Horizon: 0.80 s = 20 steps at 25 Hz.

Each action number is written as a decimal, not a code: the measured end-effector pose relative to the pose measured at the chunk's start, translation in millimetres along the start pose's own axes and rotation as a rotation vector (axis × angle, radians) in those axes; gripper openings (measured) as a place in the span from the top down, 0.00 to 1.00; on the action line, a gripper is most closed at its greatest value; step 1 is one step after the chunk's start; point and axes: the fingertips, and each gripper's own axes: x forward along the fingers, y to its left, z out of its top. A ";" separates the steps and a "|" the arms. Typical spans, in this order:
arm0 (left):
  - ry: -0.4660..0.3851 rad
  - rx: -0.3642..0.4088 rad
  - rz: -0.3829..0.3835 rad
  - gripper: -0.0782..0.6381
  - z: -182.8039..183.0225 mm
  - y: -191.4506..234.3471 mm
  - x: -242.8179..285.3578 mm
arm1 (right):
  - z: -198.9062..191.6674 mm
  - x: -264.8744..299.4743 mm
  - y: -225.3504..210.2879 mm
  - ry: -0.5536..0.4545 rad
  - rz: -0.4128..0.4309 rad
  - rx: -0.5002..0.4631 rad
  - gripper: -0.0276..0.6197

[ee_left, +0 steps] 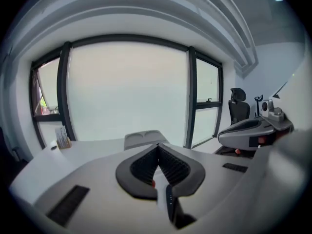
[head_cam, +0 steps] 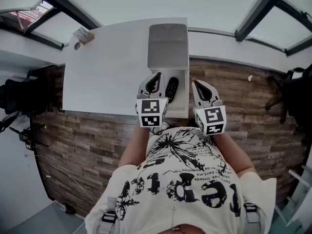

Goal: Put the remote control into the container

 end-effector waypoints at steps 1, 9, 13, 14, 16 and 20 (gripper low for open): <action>-0.031 0.032 0.012 0.88 7.5 0.6 -3.6 | 1.4 1.1 1.7 -0.002 0.004 -0.003 0.95; -0.271 0.052 0.001 0.88 42.7 -10.7 -27.3 | 18.9 0.3 9.7 -0.075 0.007 -0.017 0.95; -0.359 -0.024 -0.057 0.88 51.6 -15.4 -37.6 | 27.7 -1.1 9.5 -0.113 -0.002 -0.023 0.95; -0.364 -0.009 -0.058 0.88 53.2 -16.8 -38.4 | 28.3 -0.9 8.8 -0.115 -0.001 -0.024 0.95; -0.360 0.016 -0.059 0.88 54.5 -19.2 -38.4 | 28.6 -0.7 8.8 -0.116 0.005 -0.026 0.95; -0.329 0.012 -0.068 0.88 52.8 -21.0 -34.7 | 30.9 0.6 11.3 -0.121 0.015 -0.035 0.95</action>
